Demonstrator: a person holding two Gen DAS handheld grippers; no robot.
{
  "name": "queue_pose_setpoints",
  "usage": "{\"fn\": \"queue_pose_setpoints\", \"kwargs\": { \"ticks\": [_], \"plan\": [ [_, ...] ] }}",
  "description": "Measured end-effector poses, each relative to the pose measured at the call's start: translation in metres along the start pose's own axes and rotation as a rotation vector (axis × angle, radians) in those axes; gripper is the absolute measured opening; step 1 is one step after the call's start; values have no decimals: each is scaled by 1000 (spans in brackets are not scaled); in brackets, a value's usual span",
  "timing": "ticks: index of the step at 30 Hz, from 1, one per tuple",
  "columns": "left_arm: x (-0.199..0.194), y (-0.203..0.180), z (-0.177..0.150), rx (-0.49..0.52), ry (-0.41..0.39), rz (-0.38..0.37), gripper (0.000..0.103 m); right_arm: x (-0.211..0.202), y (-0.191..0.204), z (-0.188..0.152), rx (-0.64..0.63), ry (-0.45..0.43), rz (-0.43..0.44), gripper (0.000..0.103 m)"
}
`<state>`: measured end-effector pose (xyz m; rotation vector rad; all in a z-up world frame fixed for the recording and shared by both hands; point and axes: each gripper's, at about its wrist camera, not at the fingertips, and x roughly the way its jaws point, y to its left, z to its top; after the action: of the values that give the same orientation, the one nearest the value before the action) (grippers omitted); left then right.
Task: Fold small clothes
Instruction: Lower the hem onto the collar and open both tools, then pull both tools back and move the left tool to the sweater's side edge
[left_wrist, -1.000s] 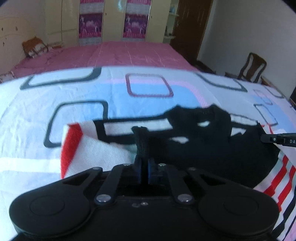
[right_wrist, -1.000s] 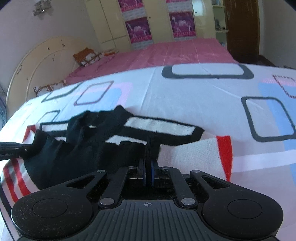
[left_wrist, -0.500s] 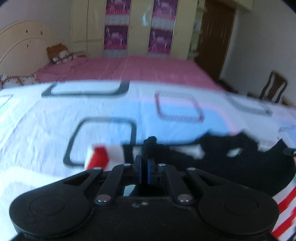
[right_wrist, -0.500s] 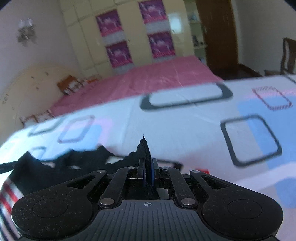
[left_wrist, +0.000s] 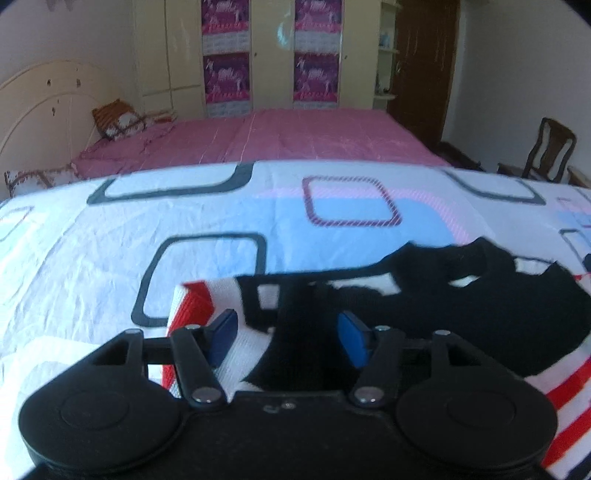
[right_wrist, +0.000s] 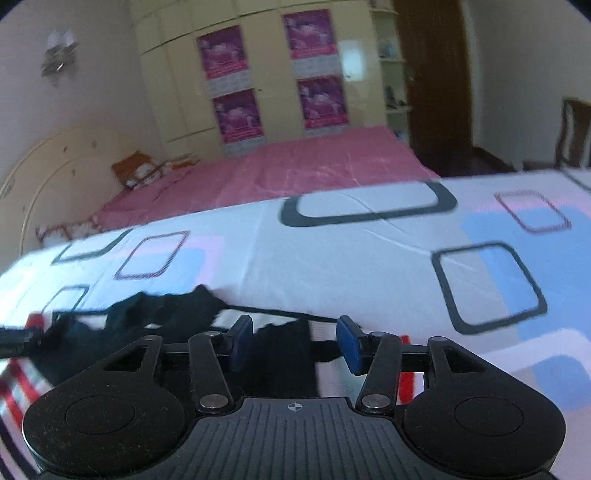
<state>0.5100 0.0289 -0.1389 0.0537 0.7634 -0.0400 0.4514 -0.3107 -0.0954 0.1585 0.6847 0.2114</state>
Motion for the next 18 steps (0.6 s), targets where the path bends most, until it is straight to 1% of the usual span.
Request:
{"fn": "queue_pose_setpoints", "kwargs": {
  "ticks": [3, 7, 10, 14, 16, 18],
  "plan": [
    [-14, -7, 4, 1, -12, -17, 61, -5, 18, -2, -35, -1, 30, 50],
    [-31, -22, 7, 22, -26, -46, 61, -5, 45, -9, -81, 21, 67, 50],
    [-38, -35, 4, 37, -24, -82, 61, -1, 64, -15, -107, 46, 95, 50],
    [-36, -55, -8, 63, 3, -115, 61, 2, 90, -27, -163, 71, 119, 50],
    [-33, -62, -18, 74, 16, -125, 61, 5, 99, -32, -169, 84, 132, 50],
    [-28, -65, -27, 96, 34, -113, 61, 10, 104, -38, -177, 105, 131, 50]
  ]
}}
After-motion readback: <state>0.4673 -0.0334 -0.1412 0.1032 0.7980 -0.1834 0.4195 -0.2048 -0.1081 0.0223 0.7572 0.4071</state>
